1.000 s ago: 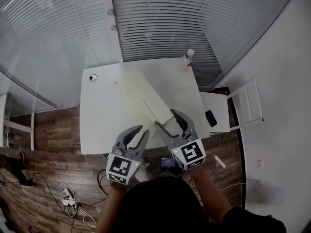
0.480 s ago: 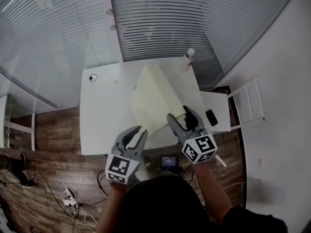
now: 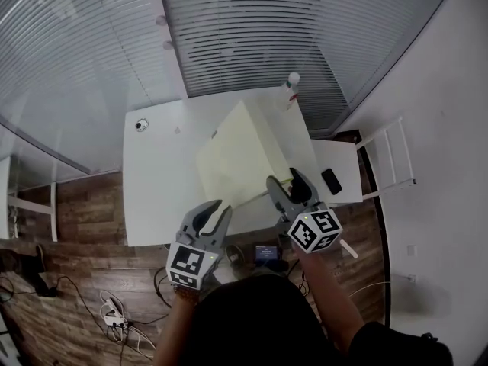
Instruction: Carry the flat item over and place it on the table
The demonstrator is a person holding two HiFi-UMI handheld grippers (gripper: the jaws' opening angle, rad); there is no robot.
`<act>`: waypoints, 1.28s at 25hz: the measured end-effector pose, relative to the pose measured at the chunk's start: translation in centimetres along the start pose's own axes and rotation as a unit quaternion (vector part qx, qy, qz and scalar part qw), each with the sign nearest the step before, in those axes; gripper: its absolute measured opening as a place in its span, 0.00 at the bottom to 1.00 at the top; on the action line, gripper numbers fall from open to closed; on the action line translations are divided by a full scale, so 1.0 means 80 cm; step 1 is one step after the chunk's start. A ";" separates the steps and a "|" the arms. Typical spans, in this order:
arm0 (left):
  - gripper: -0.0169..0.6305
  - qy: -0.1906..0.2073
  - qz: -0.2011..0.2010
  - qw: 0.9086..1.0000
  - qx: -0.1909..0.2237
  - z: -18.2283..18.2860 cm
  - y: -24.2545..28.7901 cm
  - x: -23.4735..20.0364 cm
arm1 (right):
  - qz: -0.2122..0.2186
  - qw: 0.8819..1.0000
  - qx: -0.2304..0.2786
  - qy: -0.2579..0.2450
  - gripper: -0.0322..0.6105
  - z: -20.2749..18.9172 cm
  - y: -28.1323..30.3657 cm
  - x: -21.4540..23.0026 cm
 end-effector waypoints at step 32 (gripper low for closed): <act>0.17 0.004 0.005 1.000 -0.014 -0.023 0.014 0.002 | 0.008 0.984 -0.064 0.165 0.53 -0.124 0.002 0.053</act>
Point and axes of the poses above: the fingertips, and each gripper's own axes: y forward along the fingers, x to its right, z out of its top, the point moved 1 cm from there along -y, backward along the fingers, and after that the axes turned 1 degree about y, right-handed, at the moved point
